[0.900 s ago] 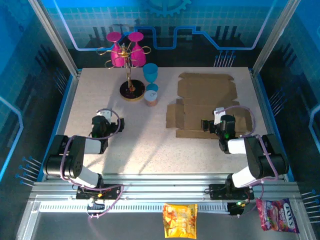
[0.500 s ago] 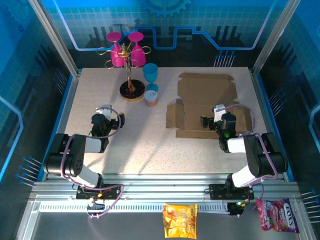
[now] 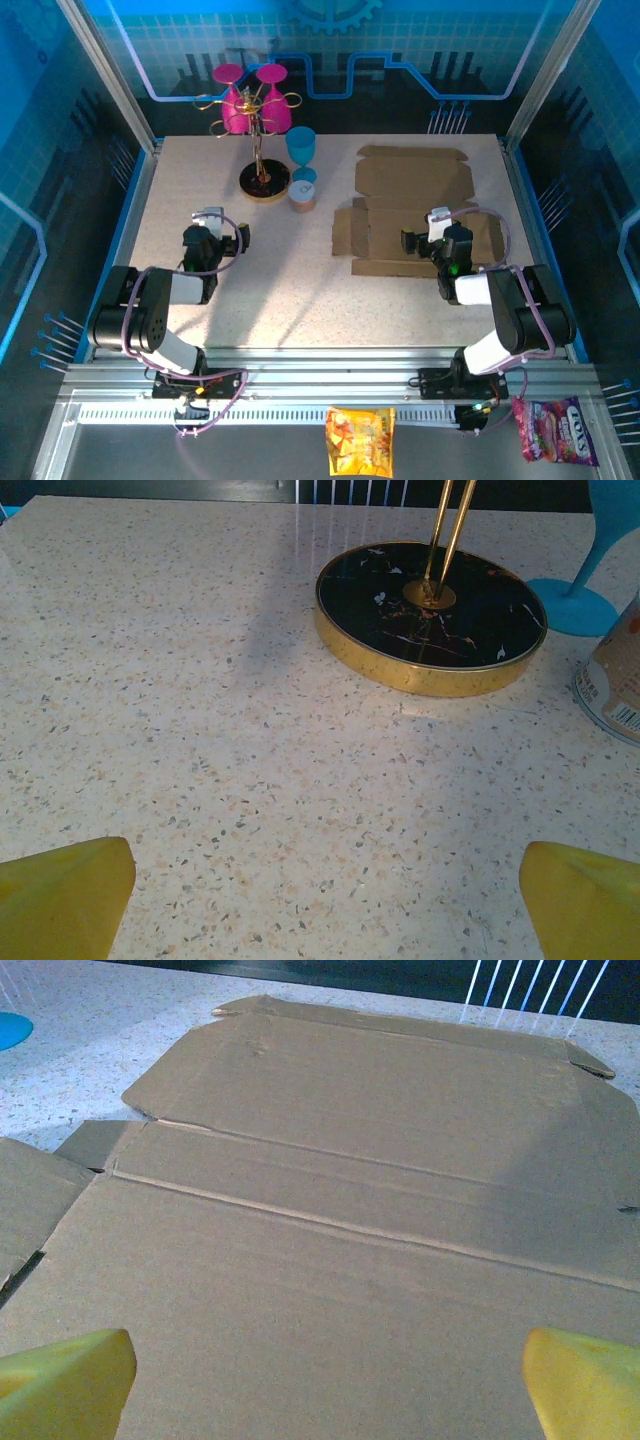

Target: Fold the paper box

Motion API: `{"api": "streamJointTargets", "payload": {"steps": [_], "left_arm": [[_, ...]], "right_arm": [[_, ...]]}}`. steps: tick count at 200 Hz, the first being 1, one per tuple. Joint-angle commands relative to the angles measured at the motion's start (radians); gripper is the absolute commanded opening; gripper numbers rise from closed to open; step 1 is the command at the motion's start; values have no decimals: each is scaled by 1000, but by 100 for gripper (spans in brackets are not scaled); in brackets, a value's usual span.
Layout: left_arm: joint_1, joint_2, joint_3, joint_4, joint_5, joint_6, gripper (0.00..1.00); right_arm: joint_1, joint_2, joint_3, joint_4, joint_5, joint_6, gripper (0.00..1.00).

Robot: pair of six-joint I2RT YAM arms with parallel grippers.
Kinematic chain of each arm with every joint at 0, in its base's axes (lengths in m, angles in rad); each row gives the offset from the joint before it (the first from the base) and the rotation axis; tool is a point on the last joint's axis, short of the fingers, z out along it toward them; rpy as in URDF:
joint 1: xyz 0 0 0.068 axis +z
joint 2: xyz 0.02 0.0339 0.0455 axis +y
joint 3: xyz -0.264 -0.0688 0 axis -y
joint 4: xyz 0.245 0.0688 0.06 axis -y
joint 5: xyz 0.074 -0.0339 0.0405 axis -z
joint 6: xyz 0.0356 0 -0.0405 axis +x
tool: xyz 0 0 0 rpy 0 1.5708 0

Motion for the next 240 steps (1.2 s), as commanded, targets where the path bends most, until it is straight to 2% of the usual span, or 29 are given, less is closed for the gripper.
{"api": "streamJointTargets", "payload": {"steps": [1, 78, 101, 110, 124, 140, 158, 170, 184, 194, 206, 215, 221, 228, 234, 240], "left_arm": [[-6, 11, 22, 33, 18, -19, 99], [-6, 11, 22, 32, 18, -21, 99], [-6, 3, -13, 91, 10, -25, 99], [-10, -18, -40, 125, -14, -27, 99], [-33, -73, -83, 160, -120, -30, 99], [-57, -173, -95, 80, -174, -30, 99], [-79, -307, -61, -134, -177, -68, 99], [-93, -378, -47, -210, -220, -135, 99], [-108, -453, -22, -234, -259, -210, 99], [-131, -485, 49, -308, -314, -240, 99], [-149, -497, 207, -531, -391, -354, 99], [-145, -480, 380, -835, -426, -535, 99], [-139, -458, 506, -1071, -406, -671, 99], [-132, -422, 628, -1272, -369, -774, 99], [-113, -389, 686, -1321, -300, -812, 99], [-81, -359, 707, -1304, -157, -839, 99]], "right_arm": [[-19, 10, 21, 45, -11, -16, 100], [-20, 9, 17, 51, -12, -18, 100], [-18, -7, -20, 108, -22, -22, 100], [-8, -28, -61, 178, 1, -31, 100], [24, -71, -105, 225, 74, -45, 100], [55, -156, -128, 207, 128, -68, 100], [92, -305, -104, 57, 173, -84, 100], [105, -404, -52, -67, 205, -39, 100], [128, -492, 57, -269, 257, 24, 100], [153, -519, 183, -448, 306, 54, 100], [203, -499, 366, -694, 394, 69, 100], [217, -454, 524, -888, 429, 144, 100], [201, -422, 614, -1032, 397, 229, 100], [172, -379, 704, -1181, 332, 354, 100], [141, -345, 755, -1277, 274, 483, 100], [89, -318, 780, -1319, 163, 558, 100]]}}
